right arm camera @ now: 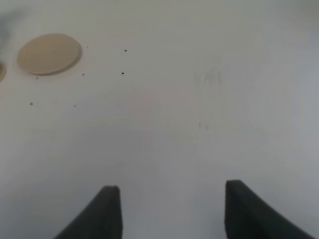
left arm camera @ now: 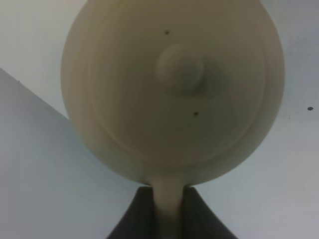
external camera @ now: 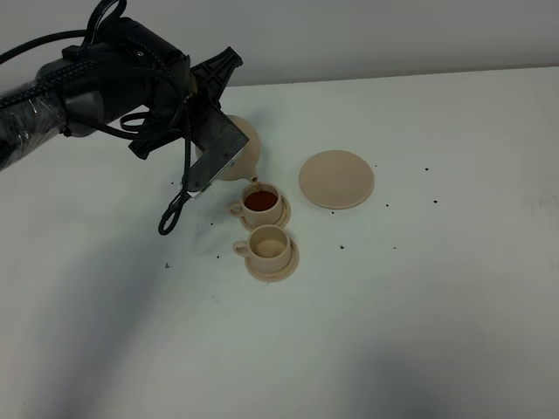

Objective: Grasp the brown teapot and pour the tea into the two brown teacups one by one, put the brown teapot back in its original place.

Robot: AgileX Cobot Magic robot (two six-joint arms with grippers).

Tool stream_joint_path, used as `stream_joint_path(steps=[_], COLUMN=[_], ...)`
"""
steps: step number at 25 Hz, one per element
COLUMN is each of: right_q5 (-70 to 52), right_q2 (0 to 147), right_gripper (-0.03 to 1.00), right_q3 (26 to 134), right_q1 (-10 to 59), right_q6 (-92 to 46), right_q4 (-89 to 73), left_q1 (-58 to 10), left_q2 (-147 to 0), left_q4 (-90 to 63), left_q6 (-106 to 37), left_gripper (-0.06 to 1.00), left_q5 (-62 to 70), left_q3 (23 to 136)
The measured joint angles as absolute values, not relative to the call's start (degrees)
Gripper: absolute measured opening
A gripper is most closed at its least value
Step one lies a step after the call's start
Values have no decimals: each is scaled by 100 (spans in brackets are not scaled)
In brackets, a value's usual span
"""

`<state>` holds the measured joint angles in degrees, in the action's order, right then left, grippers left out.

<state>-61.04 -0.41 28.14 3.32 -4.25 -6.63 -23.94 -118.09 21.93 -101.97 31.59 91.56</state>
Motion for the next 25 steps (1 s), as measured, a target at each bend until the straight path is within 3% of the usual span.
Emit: stream_joint_path(steps=[25], right_q5=[-6104], right_q2=[-41], right_gripper=[49], right_q3=[2814], right_q1=[332], right_q6=[-425], right_q4=[-663], left_q1=[-2394], left_q2=[-11809], left_q4=[1891], left_q6=[-9781], left_gripper=[15], left_q5=[3684], left_q3=[9156])
